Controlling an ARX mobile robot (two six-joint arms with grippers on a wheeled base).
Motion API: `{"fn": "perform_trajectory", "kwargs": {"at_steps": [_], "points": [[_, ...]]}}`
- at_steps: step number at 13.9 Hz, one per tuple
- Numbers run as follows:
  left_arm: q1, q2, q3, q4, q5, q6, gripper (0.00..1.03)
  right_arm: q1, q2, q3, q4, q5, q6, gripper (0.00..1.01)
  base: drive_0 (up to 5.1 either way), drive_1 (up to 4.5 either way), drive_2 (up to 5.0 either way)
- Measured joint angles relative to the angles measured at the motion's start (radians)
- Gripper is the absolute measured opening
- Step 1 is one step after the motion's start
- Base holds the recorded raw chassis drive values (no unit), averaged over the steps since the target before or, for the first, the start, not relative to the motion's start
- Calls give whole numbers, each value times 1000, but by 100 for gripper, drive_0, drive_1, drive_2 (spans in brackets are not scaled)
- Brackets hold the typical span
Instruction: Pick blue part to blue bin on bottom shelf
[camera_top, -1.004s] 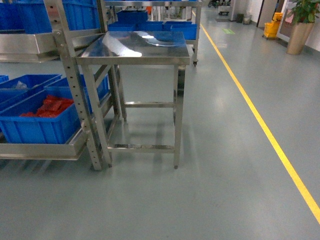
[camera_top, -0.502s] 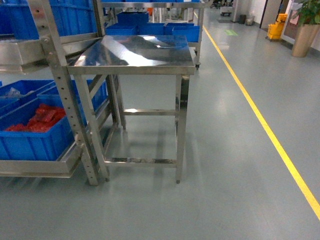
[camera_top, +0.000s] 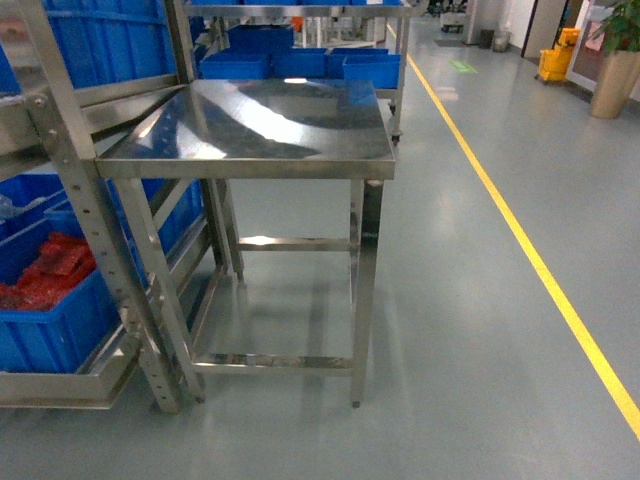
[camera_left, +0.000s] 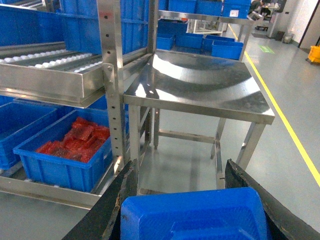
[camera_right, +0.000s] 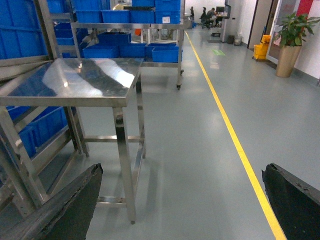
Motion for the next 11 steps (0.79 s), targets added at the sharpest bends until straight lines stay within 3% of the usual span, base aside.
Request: {"fn": "perform_trajectory", "kwargs": {"at_steps": [9,11], "points": [[0,2,0,-2,-1,0,43,0,0,0,-1,0,0,98,7,425,-411],[0,10,0,-2,0,0,43,0,0,0,-1,0,0,98,0,0,0]]}}
